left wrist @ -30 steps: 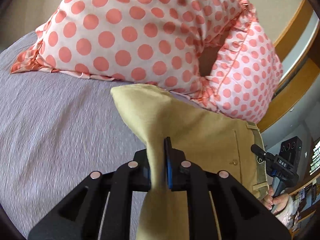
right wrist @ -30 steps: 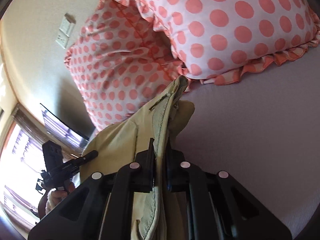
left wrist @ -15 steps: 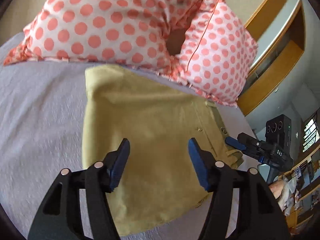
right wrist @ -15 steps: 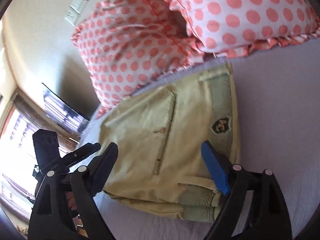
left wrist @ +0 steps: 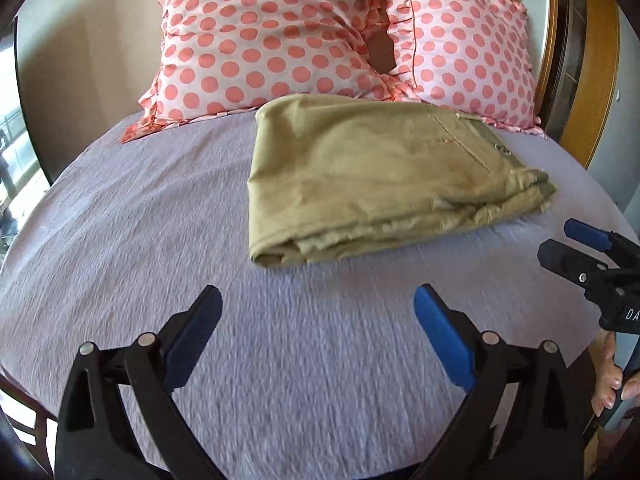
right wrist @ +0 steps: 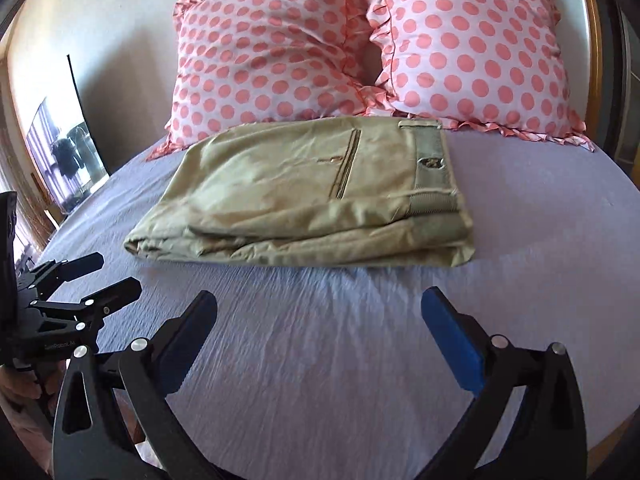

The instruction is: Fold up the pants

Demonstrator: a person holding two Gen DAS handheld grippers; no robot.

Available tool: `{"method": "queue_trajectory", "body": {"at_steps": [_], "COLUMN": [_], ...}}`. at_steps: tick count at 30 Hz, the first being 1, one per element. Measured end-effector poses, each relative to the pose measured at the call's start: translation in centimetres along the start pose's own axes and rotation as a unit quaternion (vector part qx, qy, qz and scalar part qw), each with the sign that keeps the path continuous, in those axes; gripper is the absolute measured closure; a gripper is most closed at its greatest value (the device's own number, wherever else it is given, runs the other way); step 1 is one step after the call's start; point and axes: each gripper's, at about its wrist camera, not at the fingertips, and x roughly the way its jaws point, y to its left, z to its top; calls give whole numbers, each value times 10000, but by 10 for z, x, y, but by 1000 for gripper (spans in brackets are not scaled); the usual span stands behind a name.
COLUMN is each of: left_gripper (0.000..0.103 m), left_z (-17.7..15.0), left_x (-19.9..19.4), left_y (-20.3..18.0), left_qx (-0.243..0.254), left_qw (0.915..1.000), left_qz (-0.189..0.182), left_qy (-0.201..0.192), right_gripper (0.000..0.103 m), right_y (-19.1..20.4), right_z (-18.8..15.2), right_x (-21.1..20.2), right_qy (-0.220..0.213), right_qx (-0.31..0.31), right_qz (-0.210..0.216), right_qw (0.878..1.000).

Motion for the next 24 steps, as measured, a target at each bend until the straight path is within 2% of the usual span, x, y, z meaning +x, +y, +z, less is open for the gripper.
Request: {"method": "queue_trajectory", "body": {"at_steps": [2, 5, 13, 18, 24], "left_gripper": [4, 2, 2, 2, 2], "left_z": [-11, -21, -37, -40, -40], "left_x": [-1, -4, -11, -12, -12], "left_y": [-5, 0, -3, -3, -3], "left_qx": [46, -163, -257, -242, -242], "left_qw": [9998, 9998, 9979, 9971, 9971], "left_qz": [175, 127, 346, 354, 355], "left_qy": [35, -30, -475, -629, -629], "right_gripper": [1, 1, 1, 1, 1], "right_y": [12, 21, 28, 30, 29], "right_z": [-12, -20, -37, -41, -41], "right_x": [4, 10, 6, 4, 4], "right_qy": [-38, -23, -412, -584, -596], "right_qx": [-142, -264, -48, -20, -28], "right_qz": [-229, -618, -1009, -1078, -1074], "right_qw": [9996, 9977, 9940, 9925, 9924]}}
